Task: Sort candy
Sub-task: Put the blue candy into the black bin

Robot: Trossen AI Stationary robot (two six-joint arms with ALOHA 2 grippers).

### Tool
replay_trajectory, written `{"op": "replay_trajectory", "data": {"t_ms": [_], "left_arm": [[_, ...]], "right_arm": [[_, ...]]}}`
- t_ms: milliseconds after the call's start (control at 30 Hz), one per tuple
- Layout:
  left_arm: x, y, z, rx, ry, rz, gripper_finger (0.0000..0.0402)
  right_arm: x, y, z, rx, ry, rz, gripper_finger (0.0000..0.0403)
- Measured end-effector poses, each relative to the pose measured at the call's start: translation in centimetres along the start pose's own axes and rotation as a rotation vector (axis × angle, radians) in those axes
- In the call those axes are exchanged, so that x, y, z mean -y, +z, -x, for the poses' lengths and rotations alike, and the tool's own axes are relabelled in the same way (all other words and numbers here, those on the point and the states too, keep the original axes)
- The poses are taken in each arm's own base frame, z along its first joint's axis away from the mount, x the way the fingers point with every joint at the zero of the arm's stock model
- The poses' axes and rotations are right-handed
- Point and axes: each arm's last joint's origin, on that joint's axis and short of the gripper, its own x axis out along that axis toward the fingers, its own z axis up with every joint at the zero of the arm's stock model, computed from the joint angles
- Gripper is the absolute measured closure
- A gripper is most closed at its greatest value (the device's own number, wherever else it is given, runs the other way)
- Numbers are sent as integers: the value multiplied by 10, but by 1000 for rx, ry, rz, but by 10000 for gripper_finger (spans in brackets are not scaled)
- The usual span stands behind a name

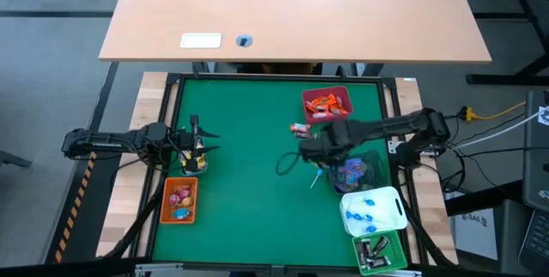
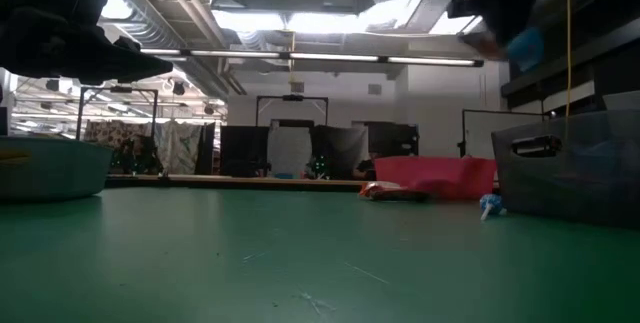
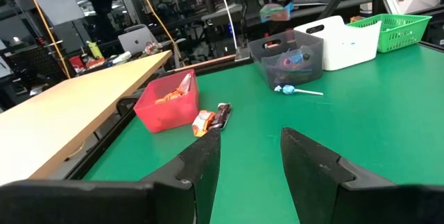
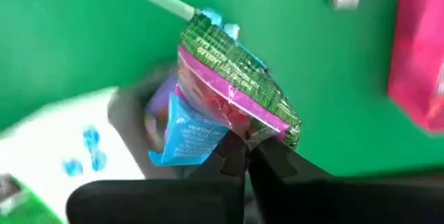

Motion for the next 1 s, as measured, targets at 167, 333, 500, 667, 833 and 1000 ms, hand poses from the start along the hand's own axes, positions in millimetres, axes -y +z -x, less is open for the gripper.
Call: {"op": "replay_trajectory", "data": {"t_ms": [167, 333, 500, 667, 833, 1000], "left_arm": [[0, 0, 0, 0, 0, 0, 261], [0, 0, 0, 0, 0, 0, 260], [0, 0, 0, 0, 0, 0, 260], [0, 0, 0, 0, 0, 0, 260], [0, 0, 0, 0, 0, 0, 260], [0, 0, 0, 1, 1, 0, 260]], "right_arm": [[-22, -11, -2, -9, -10, 75, 389], [-32, -14, -11, -43, -24, 113, 389], [-36, -19, -23, -89, -41, 128, 388], [-34, -21, -33, -133, -51, 123, 388], [-35, -22, -34, -137, -48, 120, 387], [-35, -22, -34, -137, -48, 120, 347]]}}
